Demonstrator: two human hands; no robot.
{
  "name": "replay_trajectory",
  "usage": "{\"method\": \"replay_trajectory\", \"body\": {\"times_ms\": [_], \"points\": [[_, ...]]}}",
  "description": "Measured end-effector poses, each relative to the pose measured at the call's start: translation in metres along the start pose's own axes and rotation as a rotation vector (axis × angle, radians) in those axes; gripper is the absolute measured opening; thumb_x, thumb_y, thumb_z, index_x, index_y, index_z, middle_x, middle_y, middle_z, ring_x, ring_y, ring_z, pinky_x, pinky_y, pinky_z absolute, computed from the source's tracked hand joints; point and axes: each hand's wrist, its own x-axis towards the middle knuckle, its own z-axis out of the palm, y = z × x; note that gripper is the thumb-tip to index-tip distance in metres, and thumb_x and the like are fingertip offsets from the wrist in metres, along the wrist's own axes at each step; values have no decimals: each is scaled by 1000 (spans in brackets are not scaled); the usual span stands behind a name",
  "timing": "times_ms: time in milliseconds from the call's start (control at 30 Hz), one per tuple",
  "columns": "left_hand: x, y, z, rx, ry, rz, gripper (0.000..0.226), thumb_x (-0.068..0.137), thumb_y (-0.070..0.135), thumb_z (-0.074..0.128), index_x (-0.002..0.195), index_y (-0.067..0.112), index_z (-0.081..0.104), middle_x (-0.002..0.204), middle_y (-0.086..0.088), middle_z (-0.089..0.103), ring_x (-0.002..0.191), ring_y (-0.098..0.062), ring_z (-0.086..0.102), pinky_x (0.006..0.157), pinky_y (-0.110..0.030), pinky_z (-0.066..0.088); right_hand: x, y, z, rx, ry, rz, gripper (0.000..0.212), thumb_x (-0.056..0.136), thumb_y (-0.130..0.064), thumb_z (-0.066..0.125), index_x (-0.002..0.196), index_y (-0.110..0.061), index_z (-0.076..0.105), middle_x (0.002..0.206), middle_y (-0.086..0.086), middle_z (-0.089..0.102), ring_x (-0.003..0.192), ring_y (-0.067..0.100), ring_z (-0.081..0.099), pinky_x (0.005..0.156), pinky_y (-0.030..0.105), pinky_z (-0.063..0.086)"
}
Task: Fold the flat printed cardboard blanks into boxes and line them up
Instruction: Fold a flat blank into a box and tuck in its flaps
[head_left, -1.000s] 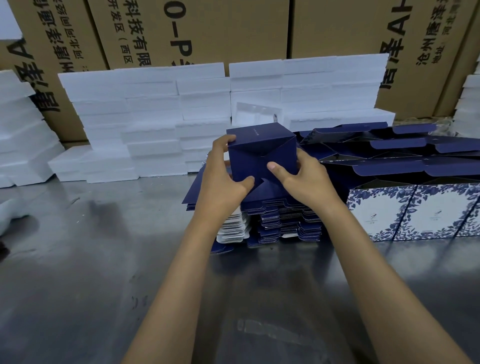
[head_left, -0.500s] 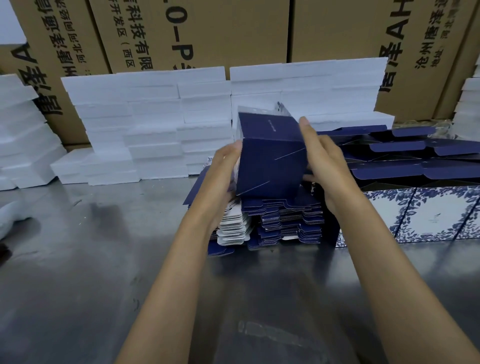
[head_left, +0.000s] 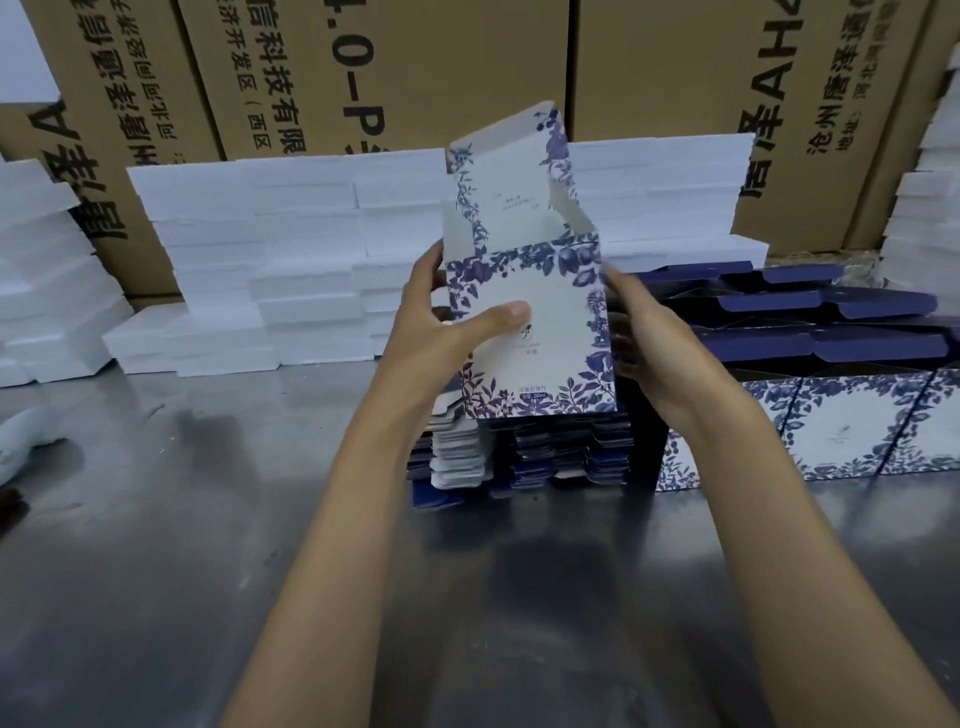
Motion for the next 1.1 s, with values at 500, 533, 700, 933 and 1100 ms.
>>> {"method": "replay_trajectory", "body": {"times_ms": [500,533,700,933,1100], "points": [[-121,7,1,205,-92,103,74,80,26,84,133,58,42,134,4,52,108,-1,59,79,-14,53,-110,41,9,239,-232,-26,74,69,-78,75,134,-46,60,139,-11,64,132,18,57,117,50,35],[-129,5,0,198,-102,88,70,81,30,81,133,59,44,133,4,52,110,-4,59,83,-18,54,-115,46,11,255,-202,-19,75,69,-73,78,135,-43,60,137,-9,65,131,20,58,116,51,37],[-161,-7,2,109,-16,-54,37,87,59,58,123,56,53,113,19,60,111,-6,62,99,-37,53,-144,72,21,240,-146,-14,89,59,-64,85,139,-42,54,133,-11,67,127,17,61,111,49,43],[-163,-6,14,4,252,-118,14,102,46,47,101,42,60,105,11,68,97,-9,67,80,-30,48,-150,76,30,155,-54,36,106,52,-66,84,146,-57,37,145,-19,55,134,10,53,116,46,39],[-158,-8,20,31,161,-190,32,93,34,66,120,42,51,121,9,56,104,-1,61,72,-8,47,-151,76,35,204,-52,17,98,61,-58,83,148,-50,39,145,-13,57,134,14,55,114,48,41]]}}
